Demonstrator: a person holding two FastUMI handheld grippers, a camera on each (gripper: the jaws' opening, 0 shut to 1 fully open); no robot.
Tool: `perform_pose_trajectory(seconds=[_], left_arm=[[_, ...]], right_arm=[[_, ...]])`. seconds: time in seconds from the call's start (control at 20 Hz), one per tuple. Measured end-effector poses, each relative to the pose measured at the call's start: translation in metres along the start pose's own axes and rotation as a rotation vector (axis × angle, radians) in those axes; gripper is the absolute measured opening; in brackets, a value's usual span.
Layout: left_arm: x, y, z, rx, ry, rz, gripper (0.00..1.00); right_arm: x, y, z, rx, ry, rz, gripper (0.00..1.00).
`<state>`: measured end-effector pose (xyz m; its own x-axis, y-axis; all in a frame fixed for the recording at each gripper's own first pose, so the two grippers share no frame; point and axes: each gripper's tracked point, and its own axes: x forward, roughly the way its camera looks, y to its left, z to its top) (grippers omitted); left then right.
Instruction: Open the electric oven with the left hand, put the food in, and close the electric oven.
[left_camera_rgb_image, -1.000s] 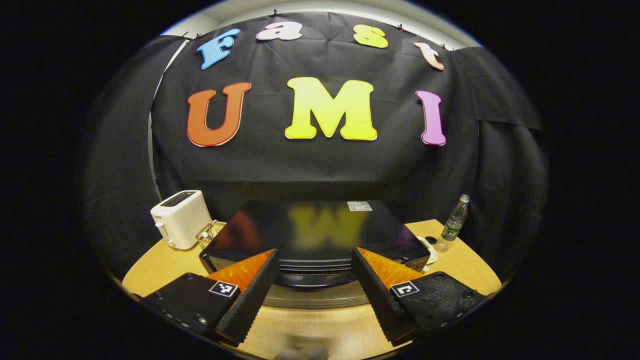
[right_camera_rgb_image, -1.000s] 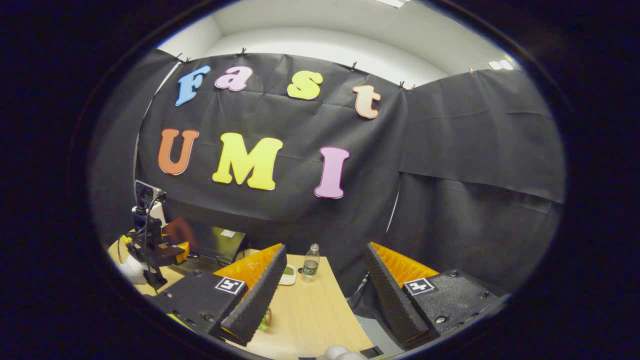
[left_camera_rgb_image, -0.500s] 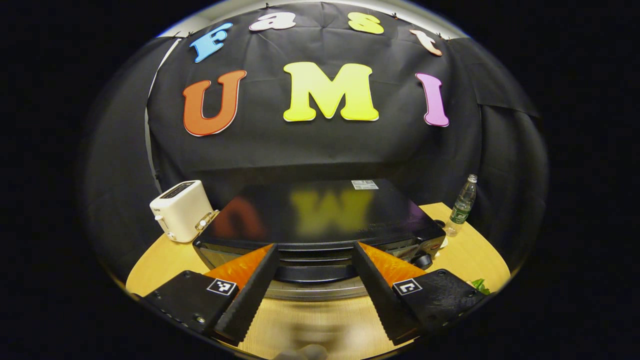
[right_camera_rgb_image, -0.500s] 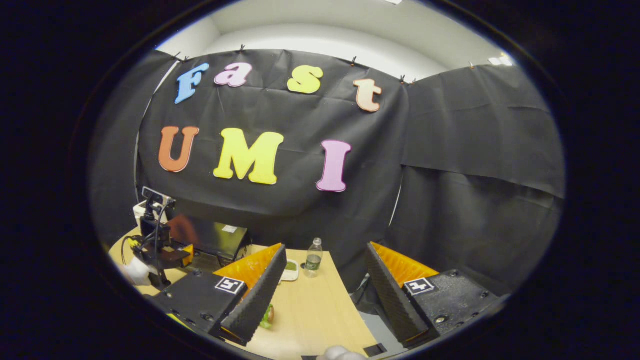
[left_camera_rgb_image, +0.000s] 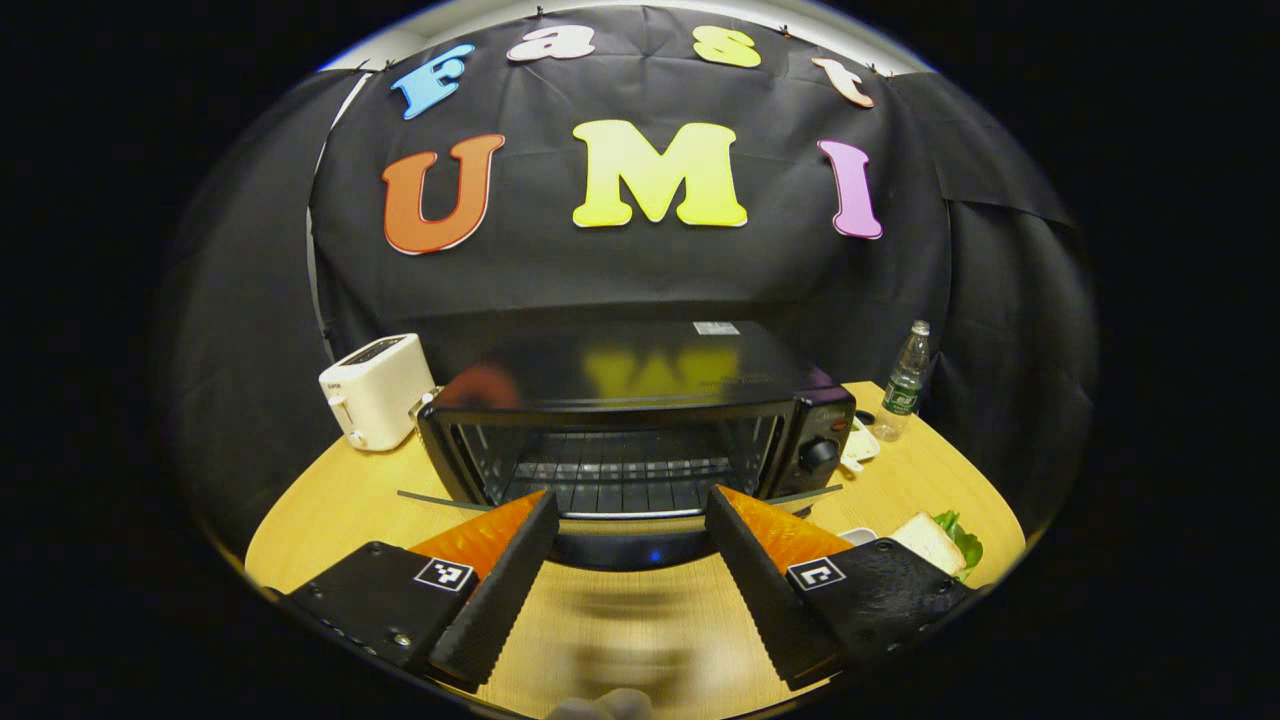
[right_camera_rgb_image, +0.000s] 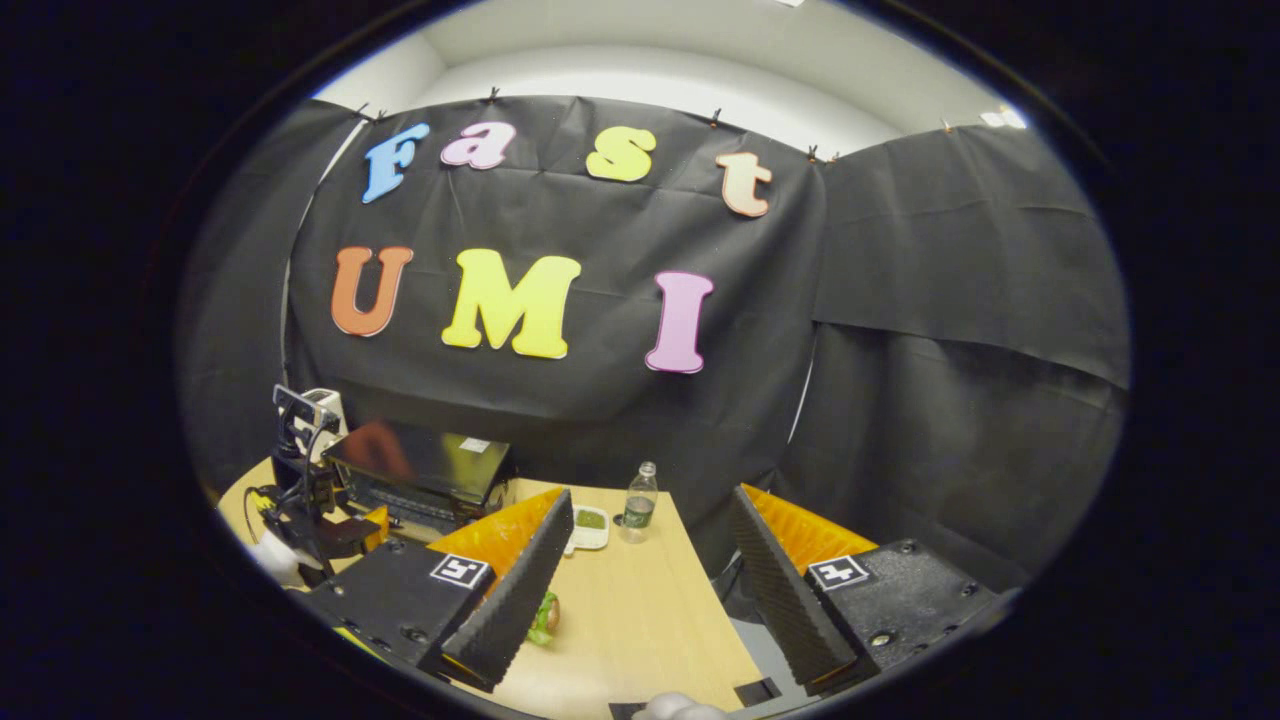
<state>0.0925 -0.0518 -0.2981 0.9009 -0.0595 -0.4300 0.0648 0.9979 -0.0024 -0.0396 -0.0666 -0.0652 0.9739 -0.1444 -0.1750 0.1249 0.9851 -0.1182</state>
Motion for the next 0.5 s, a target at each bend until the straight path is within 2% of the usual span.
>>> perform_pose_trajectory(seconds=[0.2, 0.25, 0.3, 0.5], left_arm=[[-0.016, -0.002, -0.030, -0.010, 0.039, 0.000, 0.98], [-0.019, -0.002, -0.037, -0.008, 0.049, -0.001, 0.98], [-0.024, -0.001, -0.046, -0.007, 0.059, -0.002, 0.98], [-0.032, -0.001, -0.077, -0.021, 0.104, -0.003, 0.98]], right_arm=[[-0.009, 0.004, -0.005, -0.030, 0.010, 0.009, 0.95], [-0.010, 0.004, -0.006, -0.037, 0.012, 0.004, 1.00], [-0.012, 0.006, -0.006, -0.035, 0.013, 0.009, 0.96], [-0.018, 0.015, -0.008, -0.025, 0.011, 0.021, 0.95]])
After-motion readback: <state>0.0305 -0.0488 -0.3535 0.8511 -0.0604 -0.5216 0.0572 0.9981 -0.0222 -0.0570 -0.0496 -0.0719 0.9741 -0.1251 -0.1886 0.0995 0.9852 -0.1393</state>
